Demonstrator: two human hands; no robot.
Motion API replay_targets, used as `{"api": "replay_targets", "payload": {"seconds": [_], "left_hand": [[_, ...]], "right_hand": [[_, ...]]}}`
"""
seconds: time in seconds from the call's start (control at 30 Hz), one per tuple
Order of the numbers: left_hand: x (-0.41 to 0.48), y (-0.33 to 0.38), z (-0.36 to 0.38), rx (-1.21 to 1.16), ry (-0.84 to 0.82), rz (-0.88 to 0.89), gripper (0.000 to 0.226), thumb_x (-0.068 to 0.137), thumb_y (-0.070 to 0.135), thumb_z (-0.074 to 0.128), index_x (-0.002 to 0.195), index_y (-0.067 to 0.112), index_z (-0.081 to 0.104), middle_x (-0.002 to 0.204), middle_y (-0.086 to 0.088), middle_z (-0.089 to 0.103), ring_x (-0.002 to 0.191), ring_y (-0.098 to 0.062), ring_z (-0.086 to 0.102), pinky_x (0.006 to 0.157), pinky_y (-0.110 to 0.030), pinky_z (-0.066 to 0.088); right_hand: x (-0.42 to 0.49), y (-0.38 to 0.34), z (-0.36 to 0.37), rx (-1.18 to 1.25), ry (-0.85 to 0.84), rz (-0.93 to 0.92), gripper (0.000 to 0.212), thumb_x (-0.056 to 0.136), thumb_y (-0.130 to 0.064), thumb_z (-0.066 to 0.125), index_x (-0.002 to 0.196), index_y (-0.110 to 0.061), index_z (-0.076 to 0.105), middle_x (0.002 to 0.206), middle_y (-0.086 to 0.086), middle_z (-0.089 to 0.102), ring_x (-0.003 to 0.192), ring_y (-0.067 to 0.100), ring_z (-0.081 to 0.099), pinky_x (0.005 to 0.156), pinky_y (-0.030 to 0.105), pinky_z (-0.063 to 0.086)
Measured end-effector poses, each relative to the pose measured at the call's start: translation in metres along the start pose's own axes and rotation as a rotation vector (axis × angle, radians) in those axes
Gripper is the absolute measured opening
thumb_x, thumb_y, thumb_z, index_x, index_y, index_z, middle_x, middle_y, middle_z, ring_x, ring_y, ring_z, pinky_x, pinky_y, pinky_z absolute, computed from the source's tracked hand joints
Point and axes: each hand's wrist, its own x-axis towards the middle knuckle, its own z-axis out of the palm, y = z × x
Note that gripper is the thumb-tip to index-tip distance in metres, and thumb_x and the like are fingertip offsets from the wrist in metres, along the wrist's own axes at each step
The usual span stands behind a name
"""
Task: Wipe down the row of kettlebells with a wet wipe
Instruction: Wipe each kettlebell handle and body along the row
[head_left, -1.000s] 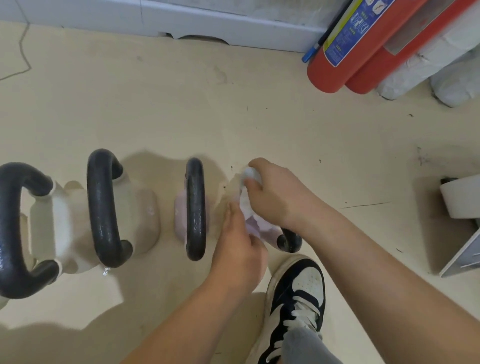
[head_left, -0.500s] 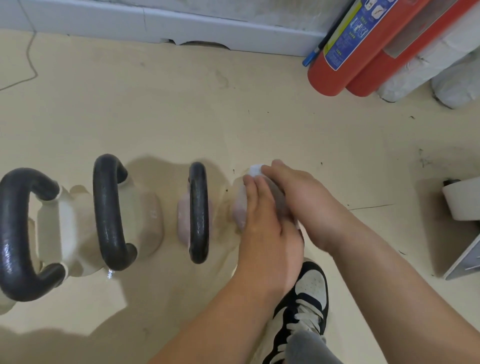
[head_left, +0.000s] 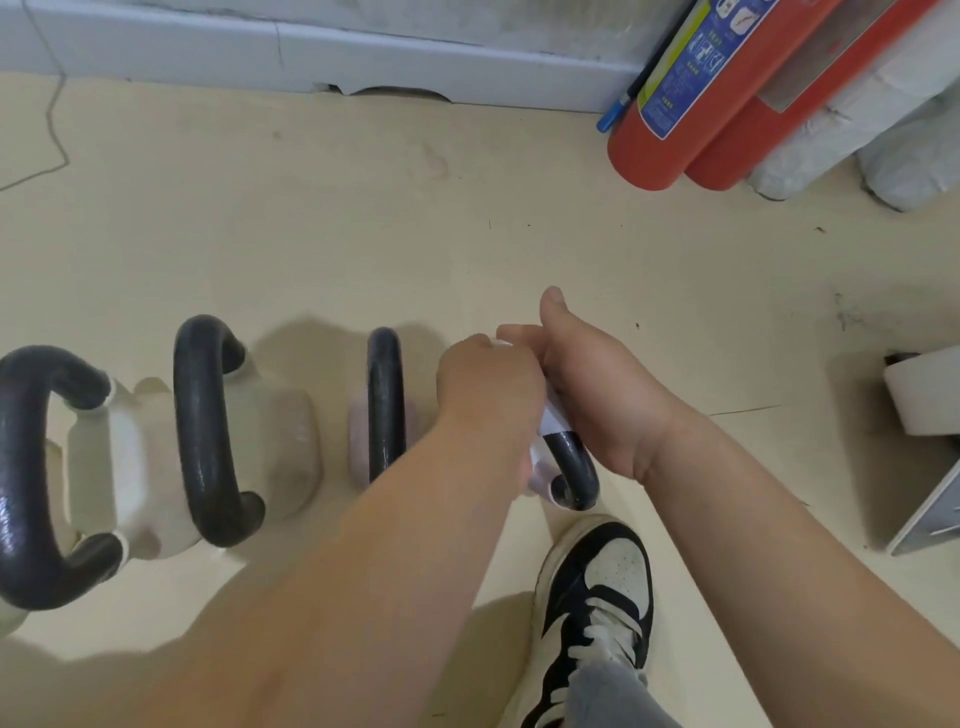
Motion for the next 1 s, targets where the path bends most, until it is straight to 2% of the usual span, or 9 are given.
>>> {"api": "replay_targets", "payload": {"seconds": [0.07,0.13,0.2,0.33,0.47,0.63,0.77,0.9,1.0], "left_hand": [[-0.003,-0.013,0.005,0.055,0.064,0.141,0.026,0.102,0.006,0.045,0.079,0.018,0.051,0.074,0.007,0.047,0.066,-0.016,0.049,0.063,-0.026,0.043],[-0.01,-0.035,0.011,0.178,0.09,0.376,0.013,0.101,0.007,0.045,0.104,0.007,0.058,0.09,-0.006,0.059,0.08,-0.026,0.055,0.069,-0.033,0.044],[-0.011,-0.057,0.017,0.22,0.086,0.474,0.033,0.101,0.017,0.044,0.132,0.011,0.052,0.119,-0.013,0.063,0.101,-0.031,0.062,0.082,-0.04,0.053],[-0.034,-0.089,0.025,0.158,-0.062,0.446,0.054,0.105,0.029,0.034,0.158,0.038,0.024,0.152,0.004,0.047,0.129,-0.009,0.055,0.109,-0.029,0.046],[-0.05,-0.111,0.029,0.296,-0.045,0.488,0.06,0.11,0.029,0.032,0.163,0.036,0.005,0.17,0.016,0.015,0.151,0.0,0.025,0.122,-0.026,0.031],[-0.063,-0.147,0.027,0.367,-0.046,0.601,0.058,0.105,0.028,0.03,0.162,0.023,0.02,0.165,0.008,0.029,0.144,0.005,0.029,0.113,-0.002,0.019],[-0.059,-0.161,0.014,0.477,-0.162,0.532,0.062,0.108,0.035,0.028,0.156,0.047,-0.009,0.166,0.021,0.02,0.146,0.006,0.031,0.117,-0.018,0.032],[-0.048,-0.143,0.006,0.281,-0.074,0.503,0.04,0.104,0.049,0.036,0.141,0.042,0.048,0.134,0.019,0.061,0.121,0.001,0.057,0.104,-0.038,0.049],[-0.039,-0.122,0.014,0.268,-0.043,0.479,0.028,0.103,0.048,0.045,0.128,0.036,0.052,0.107,0.011,0.07,0.098,-0.007,0.068,0.087,-0.041,0.057]], "right_hand": [[-0.008,0.006,-0.007,0.0,0.027,-0.066,0.062,0.104,-0.066,0.037,0.125,-0.017,0.069,0.12,-0.001,0.078,0.111,0.013,0.075,0.101,0.033,0.052],[-0.018,0.01,-0.012,-0.046,0.029,-0.128,0.059,0.105,-0.063,0.037,0.127,-0.019,0.071,0.121,-0.005,0.078,0.115,0.008,0.072,0.109,0.032,0.048],[-0.029,0.018,-0.015,-0.068,0.029,-0.164,0.053,0.106,-0.061,0.038,0.127,-0.026,0.071,0.123,-0.009,0.077,0.117,0.006,0.071,0.113,0.034,0.046],[-0.046,0.043,-0.022,-0.007,-0.011,-0.194,0.053,0.098,-0.068,0.043,0.127,-0.036,0.074,0.132,-0.013,0.072,0.131,0.009,0.063,0.12,0.043,0.038],[-0.063,0.07,-0.029,-0.022,-0.056,-0.286,0.054,0.101,-0.065,0.034,0.14,-0.043,0.064,0.145,-0.019,0.063,0.144,0.005,0.049,0.124,0.042,0.028],[-0.077,0.101,-0.043,-0.064,-0.021,-0.316,0.056,0.104,-0.063,0.028,0.146,-0.041,0.058,0.151,-0.021,0.056,0.146,0.002,0.045,0.126,0.045,0.026],[-0.082,0.119,-0.05,-0.025,0.045,-0.305,0.055,0.105,-0.054,0.031,0.14,-0.031,0.066,0.142,-0.013,0.066,0.139,0.006,0.055,0.124,0.042,0.031],[-0.082,0.11,-0.044,-0.034,0.127,-0.353,0.051,0.111,-0.039,0.029,0.128,-0.023,0.074,0.127,-0.007,0.076,0.127,0.009,0.066,0.117,0.04,0.04],[-0.081,0.101,-0.037,-0.064,0.117,-0.355,0.047,0.112,-0.039,0.028,0.13,-0.032,0.071,0.126,-0.016,0.075,0.126,0.001,0.064,0.111,0.03,0.042]]}}
